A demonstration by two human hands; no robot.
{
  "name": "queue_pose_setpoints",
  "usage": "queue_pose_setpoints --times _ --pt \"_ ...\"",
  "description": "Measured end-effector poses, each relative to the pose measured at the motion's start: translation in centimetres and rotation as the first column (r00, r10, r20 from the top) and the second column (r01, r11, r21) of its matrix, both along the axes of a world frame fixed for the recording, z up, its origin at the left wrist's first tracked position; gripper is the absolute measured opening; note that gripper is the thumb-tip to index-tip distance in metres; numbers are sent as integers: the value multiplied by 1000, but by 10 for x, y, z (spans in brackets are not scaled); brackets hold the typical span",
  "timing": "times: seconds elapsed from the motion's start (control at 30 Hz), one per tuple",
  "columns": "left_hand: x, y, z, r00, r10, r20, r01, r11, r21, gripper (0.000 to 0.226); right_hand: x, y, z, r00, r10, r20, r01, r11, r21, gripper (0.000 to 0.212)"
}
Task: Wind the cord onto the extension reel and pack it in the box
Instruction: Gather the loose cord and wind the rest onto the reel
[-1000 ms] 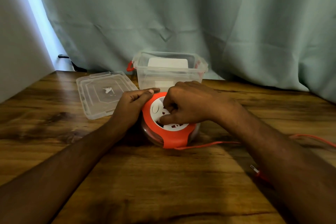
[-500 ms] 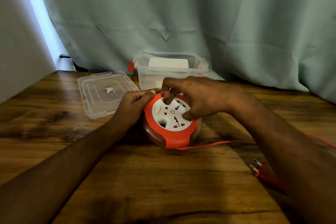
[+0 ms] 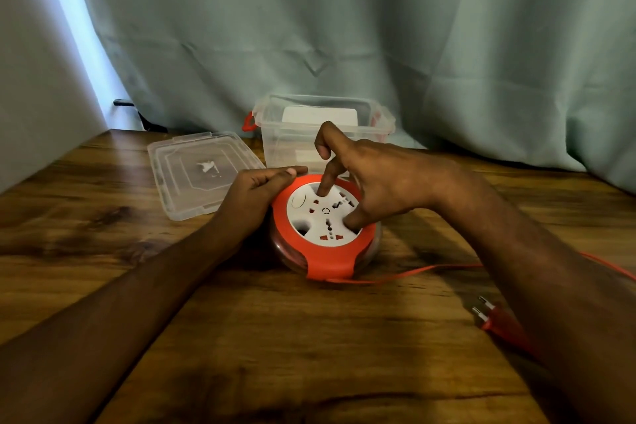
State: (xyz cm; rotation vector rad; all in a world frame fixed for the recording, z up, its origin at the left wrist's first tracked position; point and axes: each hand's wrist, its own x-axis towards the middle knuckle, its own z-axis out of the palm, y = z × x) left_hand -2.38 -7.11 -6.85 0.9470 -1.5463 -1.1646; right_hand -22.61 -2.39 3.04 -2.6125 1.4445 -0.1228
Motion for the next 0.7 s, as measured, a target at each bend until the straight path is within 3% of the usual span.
queue_pose_setpoints --times 0.3,0.5,0.7 --pt "-1 3 1 997 -21 72 21 1000 -1 26 -1 0 -1 998 -23 61 16 995 101 77" --pt "0 5 3 997 -17 71 16 1000 9 27 11 5 -10 997 -65 -47 64 998 -29 49" --pt "-1 8 6 998 -18 66 16 999 29 27 21 9 -7 983 -79 -166 70 996 -60 42"
